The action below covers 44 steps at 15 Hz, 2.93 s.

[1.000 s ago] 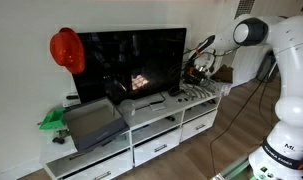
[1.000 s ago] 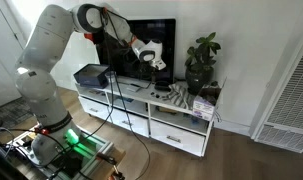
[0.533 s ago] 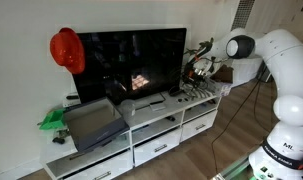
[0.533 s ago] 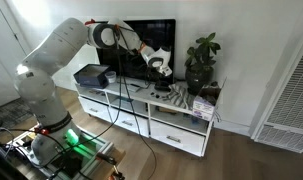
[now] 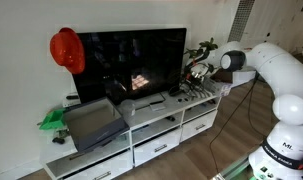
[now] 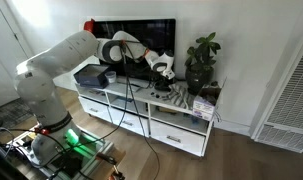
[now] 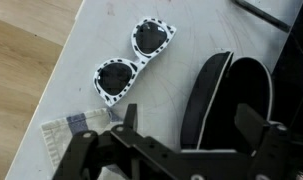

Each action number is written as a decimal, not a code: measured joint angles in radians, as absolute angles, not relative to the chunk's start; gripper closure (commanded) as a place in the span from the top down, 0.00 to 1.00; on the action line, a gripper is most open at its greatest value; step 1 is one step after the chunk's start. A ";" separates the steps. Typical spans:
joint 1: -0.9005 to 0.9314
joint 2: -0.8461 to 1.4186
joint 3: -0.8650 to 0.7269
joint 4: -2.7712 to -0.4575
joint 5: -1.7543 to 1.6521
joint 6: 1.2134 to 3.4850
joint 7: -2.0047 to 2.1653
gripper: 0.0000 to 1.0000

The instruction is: Put the pouch inside the grey box

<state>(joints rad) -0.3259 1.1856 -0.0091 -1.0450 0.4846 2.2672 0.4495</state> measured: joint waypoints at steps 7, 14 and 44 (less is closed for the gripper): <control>-0.327 1.367 0.004 -0.807 0.485 2.269 0.483 1.00; -0.325 1.467 0.020 -0.659 0.478 2.282 0.528 0.50; -0.256 1.339 -0.013 -0.639 0.336 1.975 0.595 0.01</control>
<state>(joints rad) -0.2557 1.3386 -0.0132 -0.6392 0.3359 1.9752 0.5955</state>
